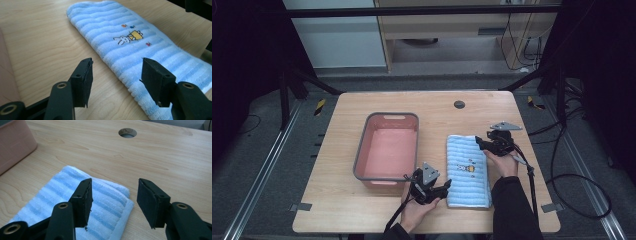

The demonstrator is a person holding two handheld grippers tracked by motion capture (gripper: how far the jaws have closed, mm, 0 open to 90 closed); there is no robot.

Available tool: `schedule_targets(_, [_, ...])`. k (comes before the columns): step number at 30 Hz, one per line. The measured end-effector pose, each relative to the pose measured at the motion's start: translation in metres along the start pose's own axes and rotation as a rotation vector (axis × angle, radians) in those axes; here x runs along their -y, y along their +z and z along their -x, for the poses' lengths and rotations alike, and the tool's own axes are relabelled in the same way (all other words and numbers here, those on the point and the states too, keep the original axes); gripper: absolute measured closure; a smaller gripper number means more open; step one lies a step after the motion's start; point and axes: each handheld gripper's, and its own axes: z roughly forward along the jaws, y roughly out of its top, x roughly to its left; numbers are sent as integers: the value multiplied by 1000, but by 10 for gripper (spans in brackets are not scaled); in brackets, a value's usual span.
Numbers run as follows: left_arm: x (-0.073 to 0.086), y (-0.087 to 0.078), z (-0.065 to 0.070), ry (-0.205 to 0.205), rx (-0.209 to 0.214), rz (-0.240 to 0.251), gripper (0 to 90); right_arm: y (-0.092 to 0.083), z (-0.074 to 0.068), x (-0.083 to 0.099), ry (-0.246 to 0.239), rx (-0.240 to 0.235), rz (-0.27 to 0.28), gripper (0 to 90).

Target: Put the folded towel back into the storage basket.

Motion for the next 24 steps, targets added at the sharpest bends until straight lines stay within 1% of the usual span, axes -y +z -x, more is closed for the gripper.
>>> schedule_targets(2, [3, 3, 2, 0, 4, -9, 437, 4, 1, 3, -7, 2, -20, 474])
schedule_targets(4, [5, 6, 4, 2, 7, -18, 440, 5, 1, 4, -6, 0, -24, 480])
schedule_targets(6, [8, 8, 7, 4, 11, -26, 446, 7, 2, 7, -2, 1, -28, 486])
schedule_targets(8, [10, 10, 10, 10, 9, -35, 448, 9, 3, 9, 16, -2, -37, 490])
schedule_targets(9, [12, 12, 11, 8, 16, -41, 455, 11, 3, 12, 12, -1, -52, 492])
schedule_targets(12, [13, 14, 13, 5, 21, -49, 465, 13, 3, 14, 15, -10, -66, 492])
schedule_targets(14, [14, 15, 14, 7, 22, -56, 473, 15, 3, 15, 11, -9, -67, 492])
schedule_targets(16, [16, 17, 15, 10, 27, -62, 487, 19, 0, 17, -2, -18, -92, 492])
schedule_targets(18, [17, 18, 16, 13, 29, -66, 491, 23, -1, 19, -11, -10, -110, 492])
schedule_targets(24, [19, 21, 17, 6, 32, -80, 505, 28, -1, 23, -13, -9, -141, 491])
